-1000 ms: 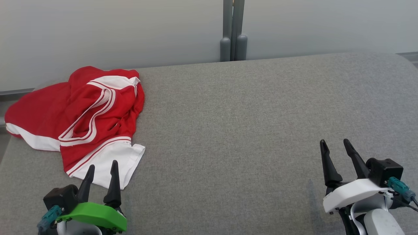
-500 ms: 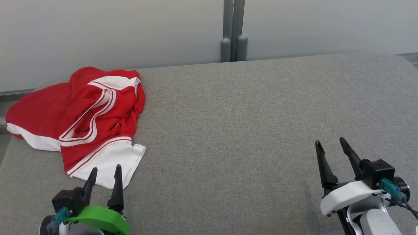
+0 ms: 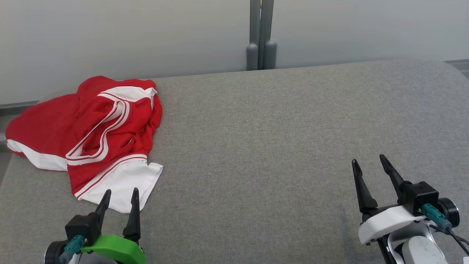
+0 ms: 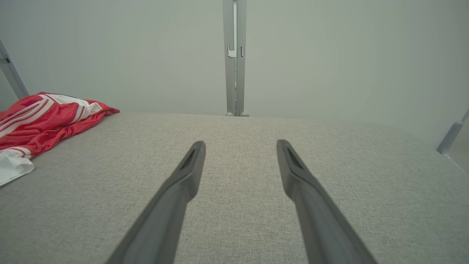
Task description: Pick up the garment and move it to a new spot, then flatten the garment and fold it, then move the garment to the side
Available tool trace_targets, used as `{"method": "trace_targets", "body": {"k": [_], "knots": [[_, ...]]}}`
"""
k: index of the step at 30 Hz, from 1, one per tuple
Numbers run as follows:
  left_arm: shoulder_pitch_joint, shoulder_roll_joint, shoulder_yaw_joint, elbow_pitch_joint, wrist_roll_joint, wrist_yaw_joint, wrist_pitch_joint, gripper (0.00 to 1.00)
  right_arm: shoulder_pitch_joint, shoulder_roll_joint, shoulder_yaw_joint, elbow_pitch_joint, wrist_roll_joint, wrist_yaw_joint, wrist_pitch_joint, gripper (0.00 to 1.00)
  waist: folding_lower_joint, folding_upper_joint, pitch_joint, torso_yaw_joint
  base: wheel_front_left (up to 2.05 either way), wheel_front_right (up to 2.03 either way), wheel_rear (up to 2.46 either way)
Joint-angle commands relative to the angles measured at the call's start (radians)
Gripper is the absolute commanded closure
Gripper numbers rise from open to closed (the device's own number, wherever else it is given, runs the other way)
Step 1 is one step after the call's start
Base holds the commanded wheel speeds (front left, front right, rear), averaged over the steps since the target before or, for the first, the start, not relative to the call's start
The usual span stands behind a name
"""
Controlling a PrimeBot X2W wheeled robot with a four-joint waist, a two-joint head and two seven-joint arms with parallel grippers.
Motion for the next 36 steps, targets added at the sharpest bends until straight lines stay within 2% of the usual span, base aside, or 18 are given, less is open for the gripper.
{"method": "trace_targets", "body": {"k": [1, 9, 30, 36], "knots": [[-0.011, 0.003, 0.001, 0.007, 0.021, -0.004, -0.011, 0.00, 0.001, -0.005, 0.000, 0.000, -0.024, 0.000, -0.010, 0.00, 0.0000, -0.0001, 0.000, -0.001, 0.00, 0.00, 0.00], [-0.012, 0.004, -0.003, 0.020, 0.049, -0.006, -0.022, 0.00, 0.009, -0.005, 0.006, -0.001, -0.058, 0.000, -0.020, 0.00, 0.0000, -0.0001, -0.001, -0.004, 0.00, 0.00, 0.00], [-0.017, -0.002, -0.001, 0.027, 0.043, -0.006, -0.020, 0.00, 0.002, -0.015, 0.008, 0.010, -0.042, 0.000, -0.020, 0.00, 0.0000, -0.0001, -0.001, 0.001, 0.00, 0.00, 0.00], [-0.024, -0.005, -0.006, 0.032, 0.048, -0.007, -0.020, 0.00, 0.013, -0.018, 0.004, 0.004, -0.048, 0.000, -0.020, 0.00, 0.0000, -0.0001, -0.004, 0.035, 0.00, 0.00, 0.00]]}}
